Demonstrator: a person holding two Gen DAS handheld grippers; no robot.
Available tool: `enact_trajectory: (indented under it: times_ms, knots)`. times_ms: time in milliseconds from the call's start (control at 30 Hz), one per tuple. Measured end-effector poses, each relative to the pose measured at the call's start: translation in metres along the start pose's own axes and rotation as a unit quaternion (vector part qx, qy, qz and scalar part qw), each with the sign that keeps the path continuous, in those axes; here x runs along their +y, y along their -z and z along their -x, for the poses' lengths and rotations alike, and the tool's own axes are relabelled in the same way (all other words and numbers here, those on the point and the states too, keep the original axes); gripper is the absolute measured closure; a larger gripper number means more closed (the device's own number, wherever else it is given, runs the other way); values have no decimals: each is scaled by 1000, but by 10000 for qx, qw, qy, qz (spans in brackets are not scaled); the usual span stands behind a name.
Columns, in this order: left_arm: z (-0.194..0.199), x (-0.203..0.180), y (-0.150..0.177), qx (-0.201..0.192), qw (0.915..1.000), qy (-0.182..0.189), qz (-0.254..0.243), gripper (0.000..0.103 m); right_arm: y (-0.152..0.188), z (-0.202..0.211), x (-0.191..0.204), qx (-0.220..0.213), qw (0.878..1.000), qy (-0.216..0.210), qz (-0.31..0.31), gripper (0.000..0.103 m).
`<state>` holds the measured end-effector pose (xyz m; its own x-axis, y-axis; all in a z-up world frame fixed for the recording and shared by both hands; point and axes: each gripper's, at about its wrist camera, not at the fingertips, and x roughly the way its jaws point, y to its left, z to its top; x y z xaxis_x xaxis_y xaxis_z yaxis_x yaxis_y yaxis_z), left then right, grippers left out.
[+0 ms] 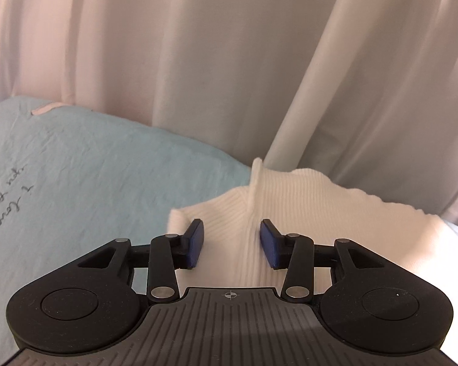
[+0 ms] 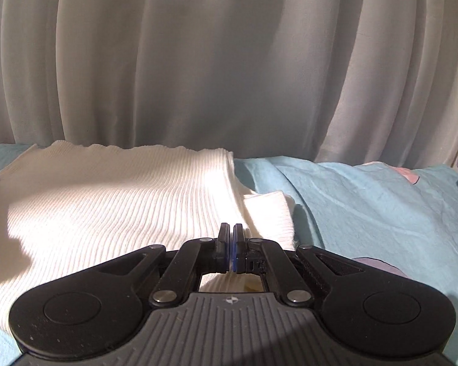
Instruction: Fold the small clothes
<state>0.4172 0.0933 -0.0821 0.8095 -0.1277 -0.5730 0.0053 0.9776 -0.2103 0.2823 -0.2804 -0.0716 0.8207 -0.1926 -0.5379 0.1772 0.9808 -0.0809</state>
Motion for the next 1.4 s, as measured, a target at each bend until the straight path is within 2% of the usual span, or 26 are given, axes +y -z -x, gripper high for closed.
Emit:
enact_trajectory:
  times_ms: [133, 233, 300, 367, 433, 567, 633, 800, 900, 933, 967, 1033, 1100, 1200, 1300, 1400]
  knots:
    - [25, 11, 4, 59, 9996, -213, -190, 52, 6, 24, 5, 50, 9998, 214, -11, 103]
    - [40, 35, 10, 295, 9991, -265, 159, 52, 15, 35, -6, 167, 9980, 498, -344, 102]
    - [51, 50, 15, 433, 9978, -63, 496, 54, 19, 47, -13, 261, 9956, 638, -641, 102]
    - [56, 59, 18, 581, 9944, 401, 787, 54, 22, 62, -15, 247, 9948, 452, -876, 102]
    - [54, 65, 20, 758, 9863, 906, 1154, 54, 23, 72, -9, 228, 9953, 176, -922, 102]
    - [44, 68, 21, 979, 9705, 1321, 1766, 53, 21, 85, 18, 106, 9964, -417, -725, 102]
    - [41, 67, 22, 1033, 9666, 1357, 1915, 52, 23, 87, 34, 151, 9947, -801, -628, 102]
    - [35, 68, 21, 1127, 9639, 1398, 1968, 53, 27, 88, 77, 326, 9867, -1553, -344, 102]
    - [30, 68, 18, 1184, 9645, 1386, 1910, 62, 28, 88, 100, 388, 9808, -1897, -222, 102]
    - [28, 68, 17, 1226, 9634, 1365, 1955, 68, 28, 88, 106, 403, 9796, -1962, -184, 102]
    - [27, 69, 17, 1262, 9618, 1373, 2003, 69, 28, 91, 115, 411, 9780, -2042, -104, 102]
    - [26, 70, 17, 1252, 9585, 1509, 2068, 80, 29, 88, 127, 432, 9757, -2146, 1, 102]
    - [26, 71, 17, 1229, 9565, 1622, 2090, 83, 30, 85, 135, 488, 9745, -2189, 64, 102]
    - [24, 76, 18, 1220, 9513, 1774, 2206, 84, 33, 79, 140, 565, 9739, -2195, 98, 102]
    - [22, 76, 19, 1219, 9533, 1687, 2187, 78, 37, 74, 145, 660, 9736, -2178, 185, 102]
    - [21, 76, 20, 1202, 9532, 1699, 2195, 82, 36, 76, 144, 611, 9735, -2180, 303, 102]
